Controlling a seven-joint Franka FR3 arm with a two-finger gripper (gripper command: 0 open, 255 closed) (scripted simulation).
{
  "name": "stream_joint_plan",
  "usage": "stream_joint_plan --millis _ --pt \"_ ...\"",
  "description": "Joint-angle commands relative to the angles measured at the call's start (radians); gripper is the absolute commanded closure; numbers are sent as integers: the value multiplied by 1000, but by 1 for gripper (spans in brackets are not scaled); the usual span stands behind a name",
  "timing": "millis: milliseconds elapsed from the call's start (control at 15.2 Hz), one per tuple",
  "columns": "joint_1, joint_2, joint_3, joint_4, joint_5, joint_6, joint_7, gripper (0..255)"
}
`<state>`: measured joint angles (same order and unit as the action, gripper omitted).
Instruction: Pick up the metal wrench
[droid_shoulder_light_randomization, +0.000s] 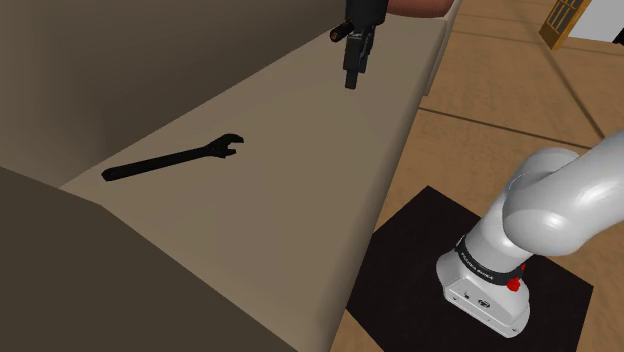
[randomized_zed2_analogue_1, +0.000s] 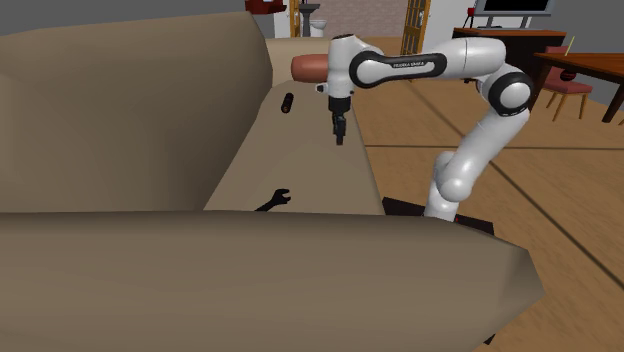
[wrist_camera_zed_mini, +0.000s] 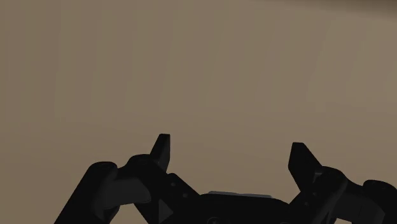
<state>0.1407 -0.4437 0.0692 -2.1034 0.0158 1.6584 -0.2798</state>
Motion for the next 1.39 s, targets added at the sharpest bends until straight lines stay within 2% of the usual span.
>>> stream_joint_plan --millis 0,660,1320 --pt "19 59 15 46 4 16 -21 0" --pt "110 342 114 290 -3 64 -95 0" --pt "218 626 215 592 -68 45 -149 0"
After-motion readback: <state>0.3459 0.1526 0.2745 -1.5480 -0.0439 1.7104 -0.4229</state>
